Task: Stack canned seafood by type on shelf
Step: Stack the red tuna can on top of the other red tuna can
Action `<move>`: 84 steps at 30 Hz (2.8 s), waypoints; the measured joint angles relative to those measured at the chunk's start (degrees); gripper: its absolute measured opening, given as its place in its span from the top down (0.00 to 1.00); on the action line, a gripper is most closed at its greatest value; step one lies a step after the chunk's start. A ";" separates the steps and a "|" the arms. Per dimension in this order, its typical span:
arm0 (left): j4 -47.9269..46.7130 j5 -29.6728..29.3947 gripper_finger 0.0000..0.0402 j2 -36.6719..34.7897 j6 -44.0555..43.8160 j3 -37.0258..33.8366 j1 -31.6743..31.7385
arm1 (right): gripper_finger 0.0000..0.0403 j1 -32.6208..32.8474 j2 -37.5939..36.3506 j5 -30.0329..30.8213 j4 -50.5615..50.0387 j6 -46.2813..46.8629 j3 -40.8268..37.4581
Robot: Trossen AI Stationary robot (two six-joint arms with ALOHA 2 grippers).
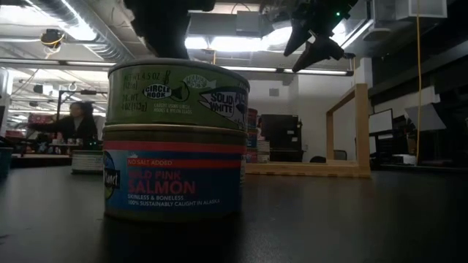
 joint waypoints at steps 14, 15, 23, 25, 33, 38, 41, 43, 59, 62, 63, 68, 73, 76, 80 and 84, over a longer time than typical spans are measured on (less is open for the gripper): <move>2.47 -0.21 1.00 -7.08 12.49 0.00 9.25 | 0.19 0.00 -0.92 -0.01 -0.09 0.02 0.00; 2.53 -0.49 1.00 -7.39 13.23 0.00 10.00 | 0.19 0.00 -0.92 -0.01 -0.12 0.03 0.00; 5.35 -0.88 1.00 -8.75 22.48 0.02 16.93 | 0.19 0.00 -0.92 -0.25 0.04 0.26 0.00; 6.27 -0.87 1.00 -8.73 25.16 0.02 18.93 | 0.19 0.00 -0.90 -1.15 0.04 0.35 0.00; 10.57 -0.63 1.00 -8.71 33.85 0.02 27.02 | 0.19 0.00 -0.88 -3.51 0.04 0.46 0.00; 13.88 2.30 1.00 -8.67 37.57 0.02 32.17 | 0.19 0.00 -0.88 -3.53 0.04 0.46 0.00; 14.78 4.48 1.00 -8.67 37.97 0.02 34.80 | 0.19 0.00 -0.88 -3.53 0.04 0.46 0.00; 14.87 5.48 1.00 -8.36 37.99 0.02 36.25 | 0.19 0.00 -0.85 -3.53 0.04 0.46 0.00; 19.96 8.02 1.00 0.37 43.46 0.02 42.50 | 0.19 0.00 -0.83 -5.03 0.06 0.87 0.00; 20.00 8.35 1.00 1.39 43.52 0.02 43.42 | 0.19 0.00 -0.83 -5.95 0.07 0.90 0.00; 20.04 8.87 1.00 1.72 43.50 0.02 43.73 | 0.19 0.01 -0.83 -6.11 0.05 0.90 0.00; 20.48 10.12 1.00 3.57 43.52 0.02 44.40 | 0.19 0.00 -0.83 -6.89 0.06 0.89 0.00; 20.48 10.51 1.00 5.58 43.50 0.02 44.58 | 0.19 0.00 -0.83 -7.16 0.06 0.90 0.00; 20.51 10.83 1.00 6.37 43.48 0.02 44.60 | 0.19 0.00 -0.83 -7.16 0.04 0.90 0.00; 20.44 11.01 1.00 6.87 43.52 0.02 44.58 | 0.19 0.00 -0.83 -7.18 0.04 0.90 0.00; 20.50 11.02 0.99 6.98 43.54 0.02 44.58 | 0.19 0.00 -0.83 -7.18 0.04 0.90 0.00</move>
